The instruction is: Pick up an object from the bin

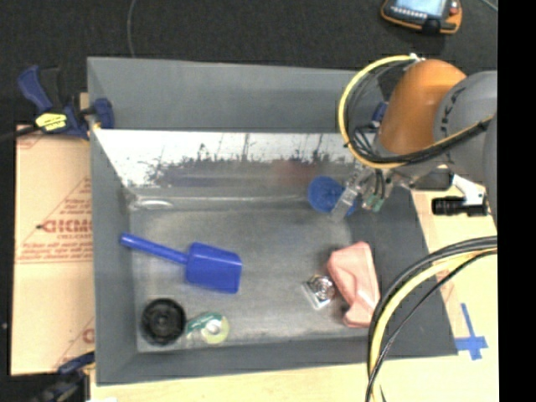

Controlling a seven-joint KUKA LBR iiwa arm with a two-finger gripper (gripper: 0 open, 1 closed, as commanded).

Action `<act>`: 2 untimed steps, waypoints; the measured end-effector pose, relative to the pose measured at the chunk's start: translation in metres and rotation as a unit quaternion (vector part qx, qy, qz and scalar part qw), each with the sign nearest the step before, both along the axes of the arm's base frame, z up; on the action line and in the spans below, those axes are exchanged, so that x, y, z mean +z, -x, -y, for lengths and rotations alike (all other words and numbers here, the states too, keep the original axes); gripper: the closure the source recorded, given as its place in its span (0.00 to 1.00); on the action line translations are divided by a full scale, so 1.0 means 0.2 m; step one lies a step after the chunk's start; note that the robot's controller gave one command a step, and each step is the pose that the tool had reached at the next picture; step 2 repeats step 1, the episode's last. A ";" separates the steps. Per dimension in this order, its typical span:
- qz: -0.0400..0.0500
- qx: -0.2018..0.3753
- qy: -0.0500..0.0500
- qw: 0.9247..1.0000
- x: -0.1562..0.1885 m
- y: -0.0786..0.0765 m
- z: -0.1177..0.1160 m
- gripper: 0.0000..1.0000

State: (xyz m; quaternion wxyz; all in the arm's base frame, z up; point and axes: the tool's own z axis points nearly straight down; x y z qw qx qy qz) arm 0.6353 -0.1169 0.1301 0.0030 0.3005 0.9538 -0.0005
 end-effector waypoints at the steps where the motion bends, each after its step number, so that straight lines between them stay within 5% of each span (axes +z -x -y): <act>1: 0.002 0.001 0.000 1.000 0.14 0.00 0.00 1.00; 2: 0.002 0.001 0.000 1.000 0.14 0.00 0.00 1.00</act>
Offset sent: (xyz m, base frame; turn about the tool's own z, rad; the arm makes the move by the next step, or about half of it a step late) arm 0.0011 -0.0005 0.0225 -0.0010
